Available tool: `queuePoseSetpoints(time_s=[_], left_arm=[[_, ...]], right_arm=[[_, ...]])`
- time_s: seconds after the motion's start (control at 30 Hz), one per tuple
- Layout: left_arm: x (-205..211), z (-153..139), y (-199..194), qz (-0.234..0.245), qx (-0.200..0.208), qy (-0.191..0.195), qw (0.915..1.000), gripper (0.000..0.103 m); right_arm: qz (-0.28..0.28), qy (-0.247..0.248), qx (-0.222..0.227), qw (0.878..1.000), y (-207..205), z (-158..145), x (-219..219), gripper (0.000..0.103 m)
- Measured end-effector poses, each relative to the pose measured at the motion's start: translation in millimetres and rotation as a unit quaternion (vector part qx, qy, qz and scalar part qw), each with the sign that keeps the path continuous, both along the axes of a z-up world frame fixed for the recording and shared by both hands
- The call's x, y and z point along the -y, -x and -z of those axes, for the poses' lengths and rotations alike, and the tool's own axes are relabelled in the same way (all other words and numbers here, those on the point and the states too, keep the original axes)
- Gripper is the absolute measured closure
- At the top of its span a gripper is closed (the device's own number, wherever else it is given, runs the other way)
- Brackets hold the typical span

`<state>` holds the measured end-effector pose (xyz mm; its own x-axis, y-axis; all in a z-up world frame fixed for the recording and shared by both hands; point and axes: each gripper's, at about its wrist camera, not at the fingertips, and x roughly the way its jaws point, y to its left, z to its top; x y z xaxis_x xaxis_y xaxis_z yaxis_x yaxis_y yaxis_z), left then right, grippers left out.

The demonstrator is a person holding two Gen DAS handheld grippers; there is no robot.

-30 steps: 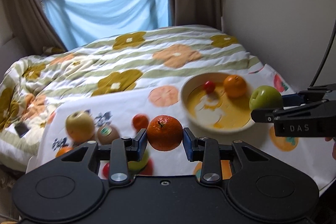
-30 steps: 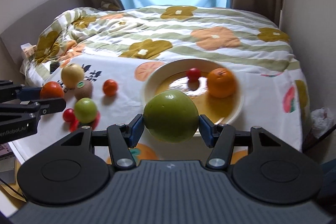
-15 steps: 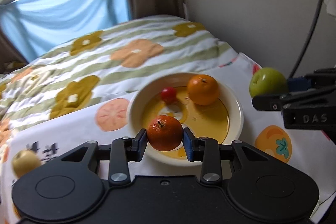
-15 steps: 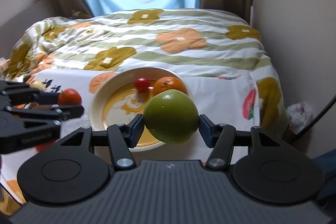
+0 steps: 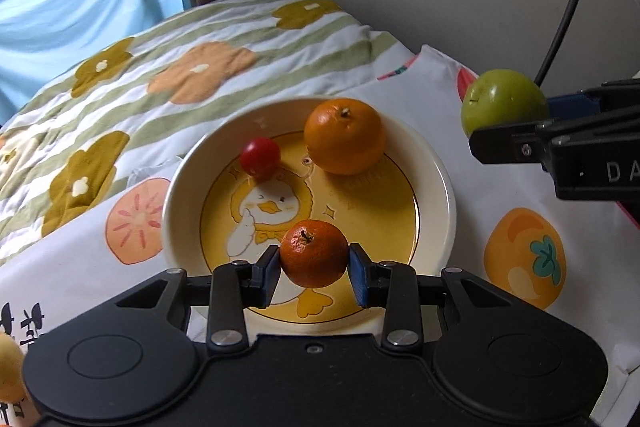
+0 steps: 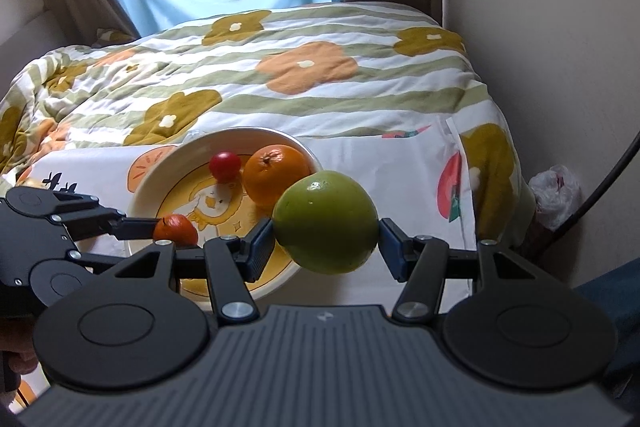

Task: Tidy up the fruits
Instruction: 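Lower the tangerine and pomelo into the duck bowl and open both tools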

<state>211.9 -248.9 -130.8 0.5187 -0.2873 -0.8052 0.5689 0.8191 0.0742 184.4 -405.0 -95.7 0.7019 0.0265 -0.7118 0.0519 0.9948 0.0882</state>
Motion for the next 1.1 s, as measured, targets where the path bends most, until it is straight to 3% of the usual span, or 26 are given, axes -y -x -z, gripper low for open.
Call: queuePoseSetpoints(time_s=[0.2,0.27,0.33,0.47,0.6,1.1], left_arm=[[-3.0,0.4,1.2,0.011,0.002,0.001,0.9999,0.062],[-3.9,-2.5,4.1,0.015,0.010,0.000,0.9998,0.054],[-6.7,-6.3,6.4,0.014,0.020,0.002,0.9997,0.032],[-13.4,-12.3,9.2,0.003,0.023,0.006,0.9997,0.030],[-20.1,-17.4,12.7,-0.015,0.034,0.001,0.9993,0.010],[-51.5,-17.9,25.0,-0.060,0.023,-0.009,0.9979,0.008]], right_arm=[[0.003,-0.002,-0.003,1.000,-4.4,2.3,-0.2,0.032],[0.000,-0.002,-0.002,1.000,-5.8,2.2,-0.8,0.032],[-0.001,-0.002,-0.002,1.000,-7.8,2.5,-2.2,0.032],[-0.005,-0.006,-0.001,1.000,-11.7,1.9,-5.4,0.032],[-0.018,-0.008,-0.001,1.000,-16.4,0.5,-13.7,0.031],[-0.071,-0.011,-0.028,0.997,-37.2,25.4,-48.7,0.031]])
